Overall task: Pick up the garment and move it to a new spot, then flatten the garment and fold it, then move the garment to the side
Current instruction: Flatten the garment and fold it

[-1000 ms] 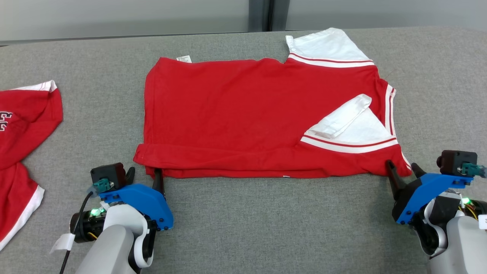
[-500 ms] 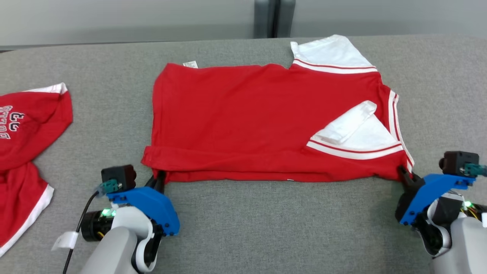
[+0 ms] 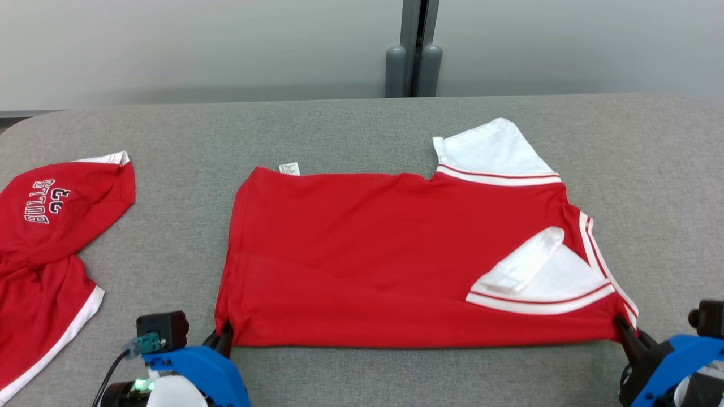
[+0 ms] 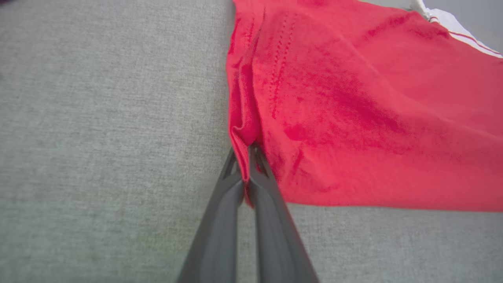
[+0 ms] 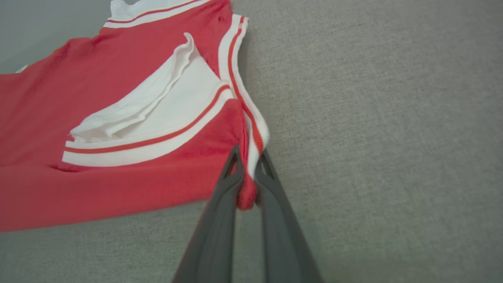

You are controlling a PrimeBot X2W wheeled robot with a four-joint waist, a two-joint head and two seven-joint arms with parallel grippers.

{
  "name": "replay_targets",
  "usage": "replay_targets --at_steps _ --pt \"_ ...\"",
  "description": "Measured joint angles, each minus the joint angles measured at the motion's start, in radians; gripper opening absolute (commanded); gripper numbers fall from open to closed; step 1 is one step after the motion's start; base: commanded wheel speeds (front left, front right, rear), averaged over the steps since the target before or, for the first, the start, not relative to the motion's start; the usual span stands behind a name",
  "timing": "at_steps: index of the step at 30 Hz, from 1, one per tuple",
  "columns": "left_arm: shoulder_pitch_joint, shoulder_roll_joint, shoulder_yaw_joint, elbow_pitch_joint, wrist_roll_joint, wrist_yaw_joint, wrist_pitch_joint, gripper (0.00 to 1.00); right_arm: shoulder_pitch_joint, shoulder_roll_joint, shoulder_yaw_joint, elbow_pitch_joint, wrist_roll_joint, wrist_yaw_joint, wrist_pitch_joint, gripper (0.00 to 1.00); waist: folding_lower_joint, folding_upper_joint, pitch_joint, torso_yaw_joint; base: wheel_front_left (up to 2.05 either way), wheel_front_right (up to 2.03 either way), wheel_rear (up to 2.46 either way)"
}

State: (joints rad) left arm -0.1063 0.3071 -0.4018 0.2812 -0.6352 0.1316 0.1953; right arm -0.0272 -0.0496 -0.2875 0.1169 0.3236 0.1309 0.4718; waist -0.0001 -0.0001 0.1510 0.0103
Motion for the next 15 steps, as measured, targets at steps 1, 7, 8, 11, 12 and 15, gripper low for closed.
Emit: replay_targets --at_steps 1,7,8,11,12,15 --pt "0.015 0.007 0.000 -0.019 0.000 0.007 0.006 0.00 0.019 0.000 0.001 -0.012 0.013 0.000 0.003 0.00 0.0000 0.0000 -0.001 -0.001 0.00 0.00 0.00" --pt "0.102 0.033 0.004 -0.100 -0.008 0.059 0.047 0.00 0.075 0.001 0.016 -0.033 0.050 0.000 -0.002 0.00 0.0000 0.0000 -0.007 -0.010 0.00 0.00 0.00" --pt "0.102 0.033 0.004 -0.100 -0.008 0.059 0.047 0.00 0.075 0.001 0.016 -0.033 0.050 0.000 -0.002 0.18 0.0000 0.0000 -0.007 -0.010 0.00 0.00 0.00" --pt "0.133 0.041 0.006 -0.125 -0.016 0.074 0.058 1.00 0.083 0.001 0.019 -0.017 0.059 0.000 -0.012 1.00 0.0000 0.0001 -0.011 -0.012 0.00 0.00 0.00" --pt "0.139 0.045 0.006 -0.131 -0.016 0.079 0.058 1.00 0.084 0.000 0.019 -0.012 0.060 0.000 -0.016 1.00 0.0000 0.0001 -0.012 -0.011 0.00 0.00 0.00" --pt "0.146 0.050 0.008 -0.154 -0.015 0.084 0.058 1.00 0.078 0.001 0.028 -0.018 0.063 0.000 -0.030 1.00 0.0001 0.0001 -0.015 -0.008 0.00 0.00 0.00"
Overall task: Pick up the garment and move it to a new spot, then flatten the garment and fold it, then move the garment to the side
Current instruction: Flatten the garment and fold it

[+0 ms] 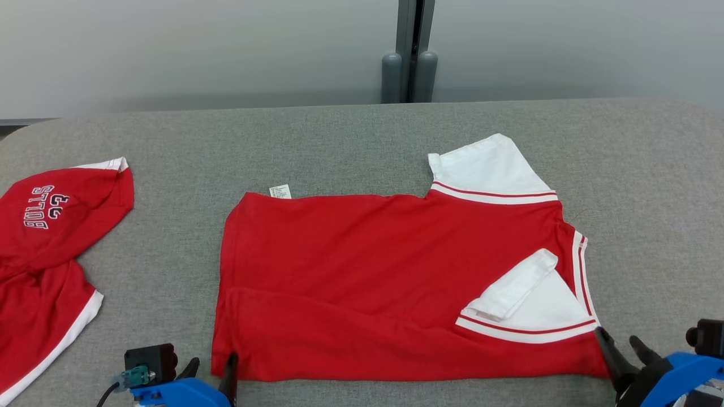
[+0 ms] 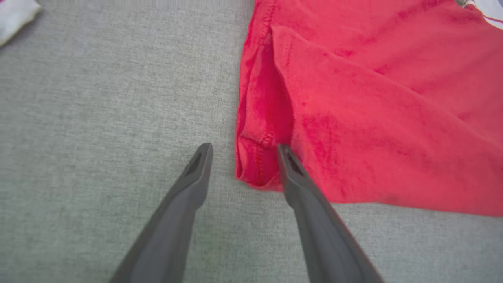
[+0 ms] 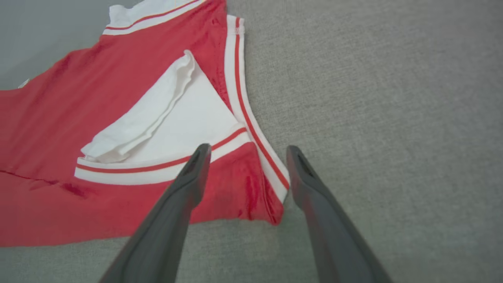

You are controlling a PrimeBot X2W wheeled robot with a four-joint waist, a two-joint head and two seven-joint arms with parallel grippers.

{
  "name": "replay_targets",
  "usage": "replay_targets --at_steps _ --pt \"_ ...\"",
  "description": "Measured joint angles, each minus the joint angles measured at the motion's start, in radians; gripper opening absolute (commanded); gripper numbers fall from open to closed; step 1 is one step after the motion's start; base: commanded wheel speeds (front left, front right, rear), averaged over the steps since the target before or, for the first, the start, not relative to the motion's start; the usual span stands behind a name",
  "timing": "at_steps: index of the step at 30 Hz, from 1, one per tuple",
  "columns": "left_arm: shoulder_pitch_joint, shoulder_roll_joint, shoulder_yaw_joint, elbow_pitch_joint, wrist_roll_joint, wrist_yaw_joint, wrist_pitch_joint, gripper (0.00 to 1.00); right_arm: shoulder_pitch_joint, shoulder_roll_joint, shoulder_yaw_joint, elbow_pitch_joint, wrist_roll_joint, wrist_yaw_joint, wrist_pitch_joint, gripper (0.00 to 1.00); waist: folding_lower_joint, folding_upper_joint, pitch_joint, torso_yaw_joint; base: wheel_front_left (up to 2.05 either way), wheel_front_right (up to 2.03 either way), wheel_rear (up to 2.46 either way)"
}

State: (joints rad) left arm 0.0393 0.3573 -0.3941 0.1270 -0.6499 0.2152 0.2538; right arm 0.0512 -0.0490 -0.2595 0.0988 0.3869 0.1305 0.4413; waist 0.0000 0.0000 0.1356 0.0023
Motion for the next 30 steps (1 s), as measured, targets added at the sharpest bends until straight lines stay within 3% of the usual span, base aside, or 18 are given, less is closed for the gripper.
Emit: replay_targets --at_steps 6,10,14,20,25,30 --pt "-0.048 0.011 0.002 -0.031 0.004 -0.005 0.013 1.00 -0.083 0.000 0.015 -0.058 -0.039 0.000 0.033 1.00 0.0000 0.0000 0.005 0.001 0.00 0.00 0.00" --pt "-0.173 0.040 -0.002 -0.033 0.012 -0.041 0.066 1.00 -0.211 -0.001 0.039 -0.096 -0.062 0.000 0.123 1.00 0.0001 0.0000 0.024 -0.003 0.00 0.00 0.00" --pt "-0.366 0.087 -0.013 0.041 0.007 -0.131 0.178 1.00 -0.402 -0.052 0.093 -0.041 -0.077 0.000 0.235 1.00 0.0002 0.0001 0.060 -0.023 0.00 0.00 0.00" --pt "-0.534 0.131 -0.007 0.133 -0.035 -0.213 0.287 1.00 -0.584 -0.079 0.179 0.066 -0.061 0.000 0.281 1.00 0.0002 0.0001 0.109 -0.060 0.00 0.00 0.00" --pt "-0.642 0.179 -0.005 0.198 -0.054 -0.260 0.382 1.00 -0.731 -0.093 0.248 0.160 -0.046 0.000 0.276 1.00 0.0003 0.0002 0.170 -0.096 0.00 0.00 0.00" --pt "-0.703 0.199 -0.020 0.226 -0.054 -0.277 0.443 1.00 -0.815 -0.107 0.283 0.237 -0.031 0.000 0.239 1.00 0.0003 0.0002 0.224 -0.115 0.00 0.00 0.00"
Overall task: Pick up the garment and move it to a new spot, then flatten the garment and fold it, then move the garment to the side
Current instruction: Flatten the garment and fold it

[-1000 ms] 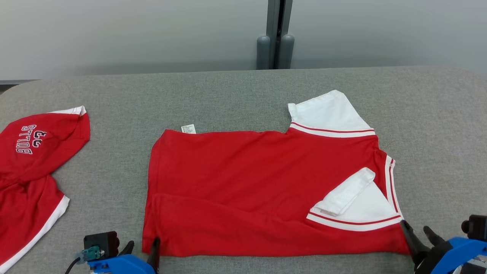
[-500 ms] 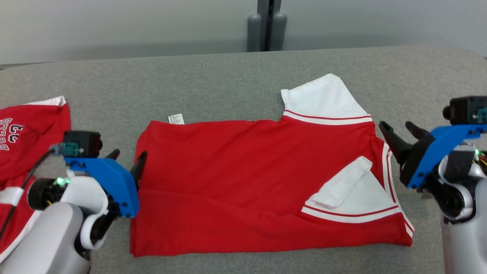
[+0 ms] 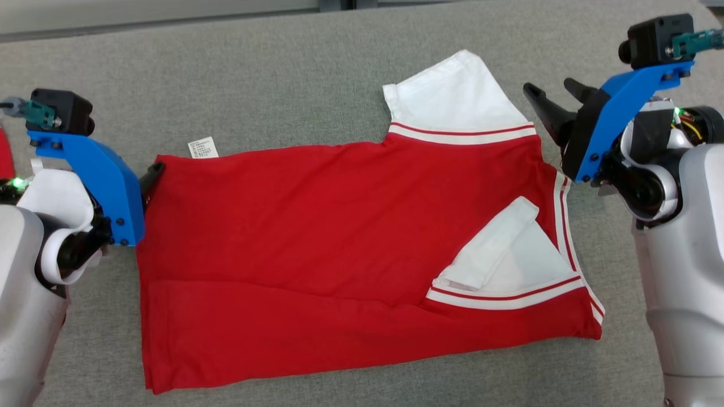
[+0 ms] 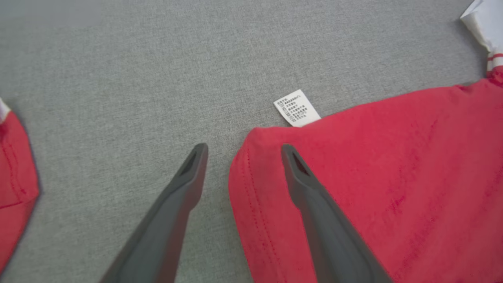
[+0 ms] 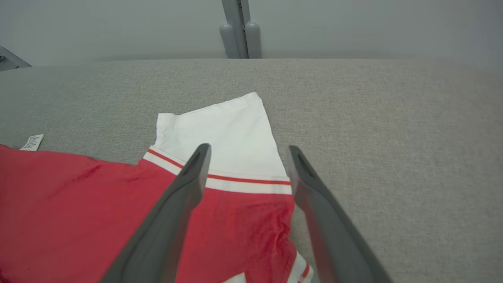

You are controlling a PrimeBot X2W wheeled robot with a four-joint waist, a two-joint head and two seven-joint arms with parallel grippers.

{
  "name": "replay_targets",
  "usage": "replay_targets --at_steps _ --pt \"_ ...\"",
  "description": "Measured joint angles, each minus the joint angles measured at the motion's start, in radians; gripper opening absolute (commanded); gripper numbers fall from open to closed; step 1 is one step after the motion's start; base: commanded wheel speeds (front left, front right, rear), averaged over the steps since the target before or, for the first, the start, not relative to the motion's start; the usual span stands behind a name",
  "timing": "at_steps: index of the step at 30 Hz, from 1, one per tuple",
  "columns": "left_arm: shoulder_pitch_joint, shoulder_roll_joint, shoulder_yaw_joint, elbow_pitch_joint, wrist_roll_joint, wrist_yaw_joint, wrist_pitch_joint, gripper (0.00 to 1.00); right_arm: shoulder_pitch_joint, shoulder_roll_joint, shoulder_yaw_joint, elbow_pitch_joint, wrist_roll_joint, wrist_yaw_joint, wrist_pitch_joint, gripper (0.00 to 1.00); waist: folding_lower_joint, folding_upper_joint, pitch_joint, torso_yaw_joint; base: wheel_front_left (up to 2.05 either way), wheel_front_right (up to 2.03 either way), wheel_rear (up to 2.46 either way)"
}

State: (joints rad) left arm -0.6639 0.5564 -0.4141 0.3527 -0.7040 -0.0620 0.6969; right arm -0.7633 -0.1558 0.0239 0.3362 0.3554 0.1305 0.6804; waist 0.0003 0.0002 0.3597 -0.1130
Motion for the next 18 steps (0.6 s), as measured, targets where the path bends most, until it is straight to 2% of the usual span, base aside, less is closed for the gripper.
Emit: replay_targets --at_steps 9,10,11,12,13,18 --pt "-0.051 -0.015 -0.040 0.027 0.032 0.010 0.027 0.99 -0.090 -0.012 0.024 0.097 0.029 0.000 -0.059 1.00 -0.0001 0.0001 0.069 -0.004 0.00 0.00 0.00" --pt "-0.053 -0.014 -0.047 0.028 0.040 0.012 0.030 0.83 -0.097 -0.012 0.024 0.106 0.034 0.000 -0.066 1.00 -0.0001 0.0000 0.074 -0.003 0.00 0.00 0.00" --pt "-0.057 -0.011 -0.052 0.030 0.051 0.015 0.033 0.47 -0.104 -0.013 0.025 0.115 0.035 0.000 -0.070 1.00 -0.0002 0.0000 0.078 -0.003 0.00 0.00 0.00" --pt "-0.061 -0.008 -0.057 0.030 0.061 0.019 0.037 0.32 -0.111 -0.015 0.027 0.125 0.035 0.000 -0.076 1.00 -0.0003 0.0000 0.082 -0.002 0.00 0.00 0.00" --pt "-0.065 -0.005 -0.061 0.030 0.065 0.019 0.041 0.00 -0.117 -0.015 0.027 0.134 0.035 0.000 -0.078 1.00 -0.0003 0.0000 0.086 -0.002 0.00 0.00 0.00" --pt "-0.077 -0.013 -0.069 0.014 0.072 0.025 0.023 0.00 -0.158 -0.024 0.027 0.191 0.022 0.000 -0.090 1.00 -0.0003 0.0000 0.108 0.009 0.00 0.00 0.00"
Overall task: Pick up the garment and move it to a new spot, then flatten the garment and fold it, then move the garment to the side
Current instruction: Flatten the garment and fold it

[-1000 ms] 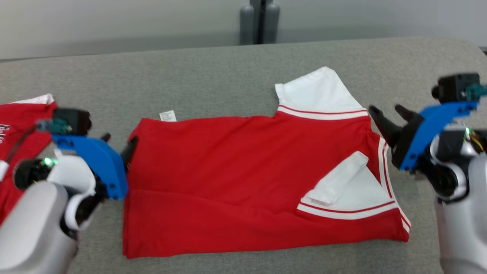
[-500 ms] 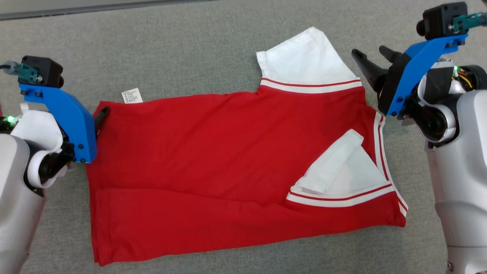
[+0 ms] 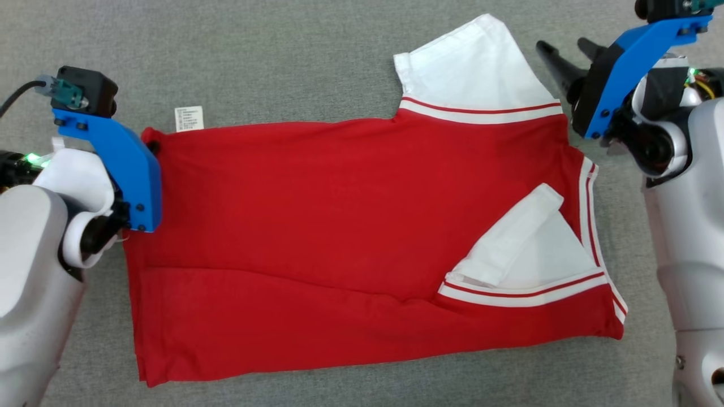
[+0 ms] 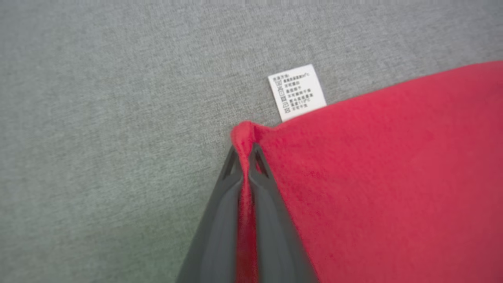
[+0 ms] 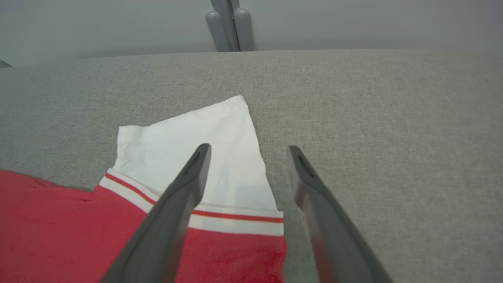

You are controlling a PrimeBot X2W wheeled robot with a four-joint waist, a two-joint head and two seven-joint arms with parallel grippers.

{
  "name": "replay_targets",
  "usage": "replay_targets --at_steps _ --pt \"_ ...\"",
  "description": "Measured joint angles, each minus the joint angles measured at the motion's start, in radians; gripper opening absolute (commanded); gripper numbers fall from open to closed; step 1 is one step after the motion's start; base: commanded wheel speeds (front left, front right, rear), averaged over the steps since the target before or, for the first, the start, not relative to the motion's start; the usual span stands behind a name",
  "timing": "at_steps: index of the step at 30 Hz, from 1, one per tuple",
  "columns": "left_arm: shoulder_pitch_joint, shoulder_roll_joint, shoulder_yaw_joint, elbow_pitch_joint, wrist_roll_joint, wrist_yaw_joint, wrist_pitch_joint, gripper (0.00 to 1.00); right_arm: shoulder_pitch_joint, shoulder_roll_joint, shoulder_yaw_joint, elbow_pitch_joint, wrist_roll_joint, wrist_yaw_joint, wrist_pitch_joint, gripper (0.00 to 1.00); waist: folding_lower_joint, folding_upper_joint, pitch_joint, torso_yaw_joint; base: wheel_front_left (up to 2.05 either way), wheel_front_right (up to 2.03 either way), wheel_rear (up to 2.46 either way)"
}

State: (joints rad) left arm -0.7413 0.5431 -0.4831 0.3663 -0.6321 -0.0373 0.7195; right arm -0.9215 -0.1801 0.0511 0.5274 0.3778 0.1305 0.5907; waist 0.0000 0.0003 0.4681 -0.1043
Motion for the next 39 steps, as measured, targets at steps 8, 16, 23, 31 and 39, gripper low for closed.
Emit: replay_targets --at_steps 8,16,23,31,39 --pt "-0.005 -0.058 -0.040 -0.069 0.011 -0.023 -0.061 0.00 -0.125 -0.025 -0.036 0.137 -0.113 0.000 -0.021 1.00 0.0001 0.0000 0.034 0.065 0.00 0.00 0.00" --pt "-0.066 -0.134 -0.108 -0.083 0.041 -0.052 -0.098 0.00 -0.205 -0.038 -0.104 0.269 -0.251 0.000 -0.048 1.00 0.0001 -0.0001 0.088 0.163 0.00 0.00 0.00" --pt "-0.101 -0.164 -0.139 -0.060 0.044 -0.069 -0.143 0.00 -0.244 -0.036 -0.110 0.330 -0.302 0.000 -0.034 0.15 -0.0001 -0.0003 0.121 0.210 0.00 0.00 0.00" --pt "-0.109 -0.152 -0.117 0.002 0.098 -0.023 -0.268 0.00 -0.243 -0.033 -0.095 0.327 -0.259 0.000 -0.170 0.00 0.0002 -0.0001 0.092 0.190 0.00 0.00 0.00" --pt "-0.047 -0.134 -0.116 0.043 0.105 -0.016 -0.364 0.00 -0.124 -0.082 0.017 0.238 -0.091 0.000 -0.232 0.00 0.0000 -0.0001 0.012 0.162 0.00 0.00 0.00"
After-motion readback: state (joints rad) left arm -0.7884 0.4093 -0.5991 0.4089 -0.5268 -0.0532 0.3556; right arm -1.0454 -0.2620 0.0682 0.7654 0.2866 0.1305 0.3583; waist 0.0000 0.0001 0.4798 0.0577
